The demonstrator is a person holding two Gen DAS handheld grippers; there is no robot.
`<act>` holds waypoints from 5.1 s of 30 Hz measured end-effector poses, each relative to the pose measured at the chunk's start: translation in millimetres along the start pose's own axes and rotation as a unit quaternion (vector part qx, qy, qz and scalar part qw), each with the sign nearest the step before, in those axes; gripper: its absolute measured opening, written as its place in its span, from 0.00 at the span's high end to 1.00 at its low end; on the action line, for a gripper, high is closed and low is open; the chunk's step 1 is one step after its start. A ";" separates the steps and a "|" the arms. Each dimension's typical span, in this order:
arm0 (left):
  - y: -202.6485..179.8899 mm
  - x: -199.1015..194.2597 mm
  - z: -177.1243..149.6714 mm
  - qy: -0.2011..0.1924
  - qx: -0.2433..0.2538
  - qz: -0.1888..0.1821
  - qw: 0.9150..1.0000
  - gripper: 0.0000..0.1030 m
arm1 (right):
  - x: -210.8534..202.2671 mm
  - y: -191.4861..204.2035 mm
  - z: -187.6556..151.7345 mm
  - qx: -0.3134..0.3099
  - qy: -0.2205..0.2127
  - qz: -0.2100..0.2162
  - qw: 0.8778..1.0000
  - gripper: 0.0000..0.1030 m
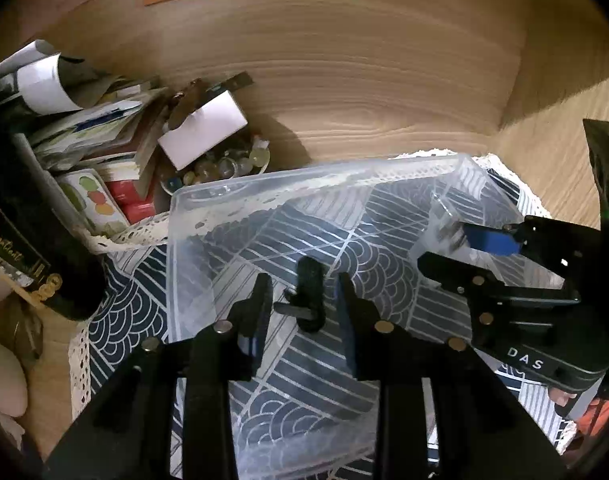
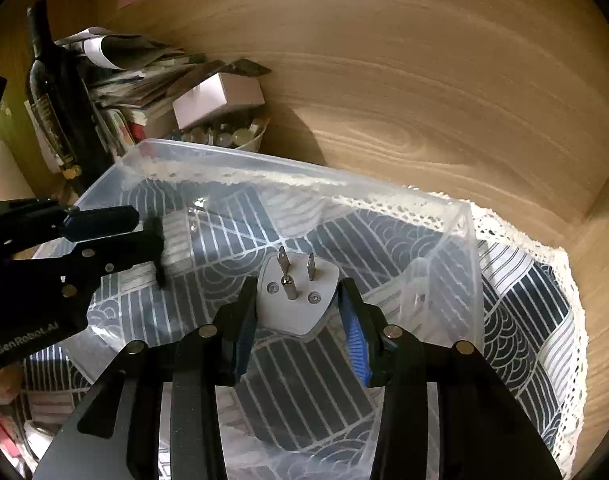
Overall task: Organize rigid objects
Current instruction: 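Carry both items over the clear box and open both tools to drop them in, then grasp the white handled tool with the left tool while the right tool grasps the black cone piece, then lower both held items into the clear box and open both tools, then grasp a small black piece with the left tool while the right tool grasps the keys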
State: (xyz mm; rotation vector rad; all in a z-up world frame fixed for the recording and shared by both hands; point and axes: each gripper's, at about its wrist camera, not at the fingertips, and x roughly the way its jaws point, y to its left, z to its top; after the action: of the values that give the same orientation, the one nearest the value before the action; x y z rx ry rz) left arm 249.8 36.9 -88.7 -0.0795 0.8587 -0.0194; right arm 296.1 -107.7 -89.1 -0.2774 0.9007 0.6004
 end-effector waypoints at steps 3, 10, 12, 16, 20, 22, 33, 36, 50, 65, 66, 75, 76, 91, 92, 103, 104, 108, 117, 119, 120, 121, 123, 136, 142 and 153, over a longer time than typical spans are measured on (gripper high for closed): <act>1.5 -13.4 0.1 -0.008 -0.005 0.001 1.000 0.53 | -11.9 0.7 1.1 0.002 -0.014 -0.005 1.000 0.57; -2.2 -60.3 -6.3 -0.051 0.000 0.012 0.999 0.35 | -62.0 4.5 -2.1 0.004 -0.067 -0.010 0.998 0.44; -6.3 -74.1 -12.2 -0.062 0.004 0.017 0.998 0.30 | -77.1 7.9 -6.3 0.005 -0.082 -0.007 0.997 0.39; -14.8 -96.9 -32.0 -0.076 0.014 0.022 0.997 0.17 | -99.5 22.0 -18.4 -0.007 -0.105 -0.008 0.994 0.36; -18.0 -104.7 -56.3 -0.067 0.018 0.022 0.997 0.16 | -114.3 33.8 -38.5 -0.015 -0.110 -0.007 0.994 0.36; -18.5 -102.9 -69.6 -0.053 0.018 0.015 0.998 0.16 | -117.5 38.6 -49.9 -0.016 -0.109 -0.005 0.994 0.36; -31.5 -87.5 -132.9 -0.001 0.008 -0.022 1.000 0.16 | -113.5 55.1 -117.3 0.012 -0.068 0.032 0.997 0.36; -28.5 -81.6 -142.4 0.007 0.002 -0.041 0.999 0.18 | -104.9 61.3 -131.2 0.011 -0.044 0.041 0.998 0.41; -33.6 -78.8 -161.5 -0.018 -0.011 -0.078 0.997 0.48 | -87.5 69.4 -153.6 0.039 -0.010 0.073 0.997 0.68; -32.4 -94.6 -150.4 -0.039 -0.001 -0.047 0.998 0.61 | -114.5 48.9 -141.7 0.054 -0.060 0.045 0.996 0.68; -31.3 -98.4 -147.7 -0.044 -0.001 -0.045 0.998 0.61 | -115.9 48.0 -140.0 0.054 -0.064 0.044 0.996 0.68; -25.8 -127.6 -120.0 -0.078 -0.003 -0.046 0.996 0.64 | -133.4 36.7 -123.0 0.059 -0.106 0.032 0.992 0.68; -25.9 -130.6 -116.9 -0.081 -0.002 -0.046 0.996 0.64 | -135.4 35.4 -120.0 0.060 -0.111 0.030 0.992 0.68; -32.9 -171.0 -77.1 -0.139 0.015 -0.031 0.990 0.64 | -154.5 21.8 -86.7 0.055 -0.166 0.014 0.985 0.68; -32.8 -173.8 -73.7 -0.144 0.015 -0.031 0.989 0.64 | -155.9 21.8 -84.2 0.053 -0.169 0.013 0.984 0.68; -22.1 -187.0 -23.4 -0.178 0.002 -0.020 0.984 0.64 | -159.6 12.7 -47.0 0.037 -0.192 -0.007 0.981 0.68; -20.9 -185.4 -18.4 -0.180 0.002 -0.018 0.984 0.64 | -158.5 11.7 -43.8 0.037 -0.192 -0.008 0.981 0.68; -17.1 -175.9 -4.7 -0.185 0.004 -0.005 0.983 0.64 | -153.2 6.4 -32.2 0.038 -0.192 -0.007 0.981 0.68; -8.0 -112.4 6.9 -0.142 0.016 0.034 0.989 0.64 | -112.6 -3.7 -12.7 0.034 -0.153 -0.011 0.988 0.68; -9.4 -94.5 6.8 -0.125 0.022 0.041 0.991 0.64 | -97.8 -6.4 -11.0 0.033 -0.136 -0.010 0.990 0.68; -10.6 -86.9 6.9 -0.119 0.024 0.043 0.992 0.64 | -88.9 -7.1 -10.8 0.032 -0.125 -0.010 0.992 0.68; -12.0 -78.5 7.6 -0.112 0.026 0.043 0.993 0.64 | -82.4 -8.0 -10.4 0.031 -0.117 -0.009 0.993 0.68; -16.4 -63.7 8.6 -0.099 0.032 0.039 0.994 0.64 | -70.2 -9.1 -10.3 0.029 -0.101 -0.010 0.994 0.68; -34.4 -24.8 14.0 -0.042 0.033 -0.015 0.998 0.63 | -33.6 -6.0 -13.8 0.014 -0.040 -0.002 0.999 0.67; -31.6 -29.8 11.9 -0.040 0.016 -0.023 0.999 0.63 | -50.3 -7.4 -10.1 0.022 -0.051 -0.009 0.998 0.61; -22.2 -85.3 -3.3 -0.076 0.003 -0.006 0.997 0.22 | -106.8 0.4 -12.0 0.021 -0.113 -0.012 0.993 0.46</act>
State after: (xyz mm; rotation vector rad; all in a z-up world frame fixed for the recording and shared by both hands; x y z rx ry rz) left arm 192.0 18.8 -24.7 -0.0797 0.7069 -0.0271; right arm 237.7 -152.5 -10.9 -0.1786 0.6903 0.5770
